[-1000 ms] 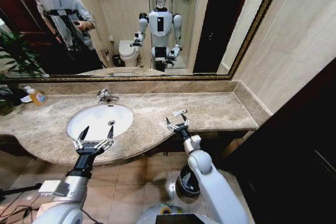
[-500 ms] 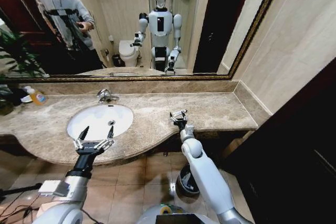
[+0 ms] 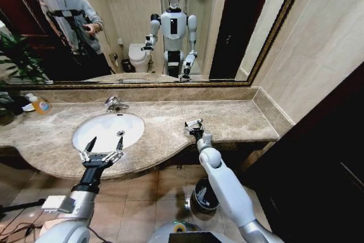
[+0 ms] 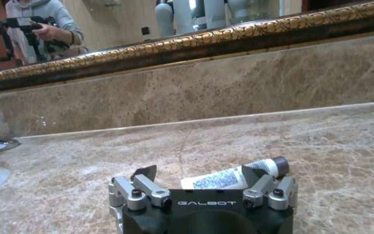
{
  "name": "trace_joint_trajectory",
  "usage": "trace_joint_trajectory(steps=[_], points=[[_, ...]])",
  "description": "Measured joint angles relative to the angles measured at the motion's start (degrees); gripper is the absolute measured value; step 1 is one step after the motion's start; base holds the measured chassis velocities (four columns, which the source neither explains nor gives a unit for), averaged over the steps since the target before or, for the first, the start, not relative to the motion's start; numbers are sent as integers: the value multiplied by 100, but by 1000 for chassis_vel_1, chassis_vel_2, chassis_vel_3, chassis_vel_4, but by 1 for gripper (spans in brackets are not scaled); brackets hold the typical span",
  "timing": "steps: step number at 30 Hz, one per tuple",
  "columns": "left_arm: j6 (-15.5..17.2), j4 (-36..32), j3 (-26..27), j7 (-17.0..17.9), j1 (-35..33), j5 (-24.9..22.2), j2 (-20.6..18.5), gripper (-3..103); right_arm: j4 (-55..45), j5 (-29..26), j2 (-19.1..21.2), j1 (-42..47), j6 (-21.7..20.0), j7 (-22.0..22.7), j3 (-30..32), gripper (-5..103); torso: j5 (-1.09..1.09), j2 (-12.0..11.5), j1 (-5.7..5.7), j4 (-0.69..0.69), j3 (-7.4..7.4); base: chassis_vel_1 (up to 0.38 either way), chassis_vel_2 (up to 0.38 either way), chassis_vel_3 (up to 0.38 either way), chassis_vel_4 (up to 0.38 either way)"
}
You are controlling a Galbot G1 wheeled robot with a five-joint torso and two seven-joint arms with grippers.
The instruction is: Pick up the trash from the sink and place it in the trash bin.
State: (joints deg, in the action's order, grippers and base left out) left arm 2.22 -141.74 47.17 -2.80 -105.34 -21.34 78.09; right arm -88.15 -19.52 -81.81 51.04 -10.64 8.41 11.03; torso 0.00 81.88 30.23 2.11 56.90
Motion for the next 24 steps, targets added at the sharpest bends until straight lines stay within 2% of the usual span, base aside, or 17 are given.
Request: trace_joint_trajectory(steps=[12,13,18,19,20,21,23,24], points=[[0,0,0,0,0,0,0,100,243,50,159,-445,-30,-58,-269,86,0,0,0,0,0,0,0,0,0],[0,0,0,0,0,0,0,100,299,52,154,-505,-6,-57,-295,90,0,0,0,0,0,0,0,0,0],[0,0,0,0,0,0,0,100,524,56,292,-725,42,-146,-377,88,0,0,0,2,0,0,0,0,0],[0,0,0,0,0,0,0,100,536,48,386,-742,50,-230,-380,88,1,0,0,2,0,0,0,0,0],[0,0,1,0,0,0,0,100,540,-35,665,-733,152,-589,-349,87,2,0,0,2,0,0,0,0,0],[0,0,1,0,0,0,0,100,540,-35,665,-733,152,-589,-349,87,2,0,0,2,0,0,0,0,0],[0,0,0,0,0,0,0,100,471,-105,1123,-614,261,-1206,-198,96,1,0,0,0,0,0,0,0,0],[0,0,0,0,0,0,0,100,471,-105,1123,-614,261,-1206,-198,96,1,0,0,0,0,0,0,0,0]])
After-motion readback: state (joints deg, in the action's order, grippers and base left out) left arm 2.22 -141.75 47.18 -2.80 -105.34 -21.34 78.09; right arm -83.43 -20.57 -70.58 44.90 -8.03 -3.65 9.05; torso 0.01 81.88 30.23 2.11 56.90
